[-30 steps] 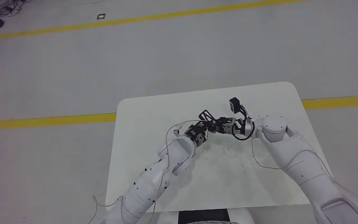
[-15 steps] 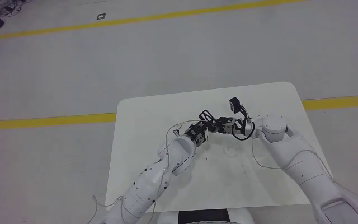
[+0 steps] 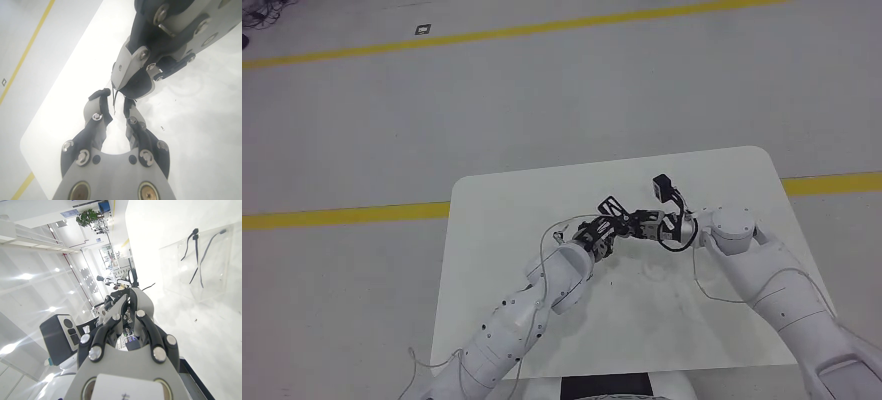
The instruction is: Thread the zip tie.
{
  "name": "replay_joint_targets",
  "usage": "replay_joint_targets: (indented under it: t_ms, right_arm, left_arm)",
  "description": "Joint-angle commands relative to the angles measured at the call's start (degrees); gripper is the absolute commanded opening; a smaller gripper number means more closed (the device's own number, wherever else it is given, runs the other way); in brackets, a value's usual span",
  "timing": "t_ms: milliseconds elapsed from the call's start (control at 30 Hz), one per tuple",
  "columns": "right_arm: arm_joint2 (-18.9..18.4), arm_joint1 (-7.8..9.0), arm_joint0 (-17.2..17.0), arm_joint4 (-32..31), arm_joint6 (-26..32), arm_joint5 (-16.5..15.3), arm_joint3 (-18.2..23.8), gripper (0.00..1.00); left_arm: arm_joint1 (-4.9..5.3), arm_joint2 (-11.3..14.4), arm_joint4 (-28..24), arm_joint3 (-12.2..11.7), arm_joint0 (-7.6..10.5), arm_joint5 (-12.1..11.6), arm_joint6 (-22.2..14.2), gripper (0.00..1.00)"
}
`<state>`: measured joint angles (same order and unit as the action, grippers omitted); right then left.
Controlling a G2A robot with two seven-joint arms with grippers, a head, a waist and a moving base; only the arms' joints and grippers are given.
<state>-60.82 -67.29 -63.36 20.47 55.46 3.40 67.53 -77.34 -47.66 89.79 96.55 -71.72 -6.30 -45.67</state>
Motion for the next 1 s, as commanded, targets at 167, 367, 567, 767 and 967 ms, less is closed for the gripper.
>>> replay_joint_targets:
  t_ms: [167,367,567,767,967]
  right_arm:
    - [-0.48,0.06,-0.31,0.24,-0.82,-2.11,0.57,0.00]
    - [-2.09,0.45,-1.68,-0.57,-2.40,-7.67,2.49,0.00]
    - [-3.61,1.06,-3.78,-4.36,-3.66,-16.46,5.54,0.00]
    - [-4.01,1.20,-4.64,-5.75,-4.53,-21.11,6.54,0.00]
    - [-4.01,1.20,-4.64,-5.75,-4.53,-21.11,6.54,0.00]
  left_arm:
    - [0.35,-1.66,-1.18,1.03,-0.58,-0.18,0.28,1.00]
    - [1.05,-5.55,-6.45,2.93,-2.18,-2.02,1.69,1.00]
    - [2.02,-9.91,-11.48,4.52,-4.02,-4.63,1.54,1.00]
    - [2.48,-11.82,-14.68,5.29,-4.82,-6.13,1.22,1.00]
    - [2.48,-11.82,-14.68,5.29,-4.82,-6.13,1.22,1.00]
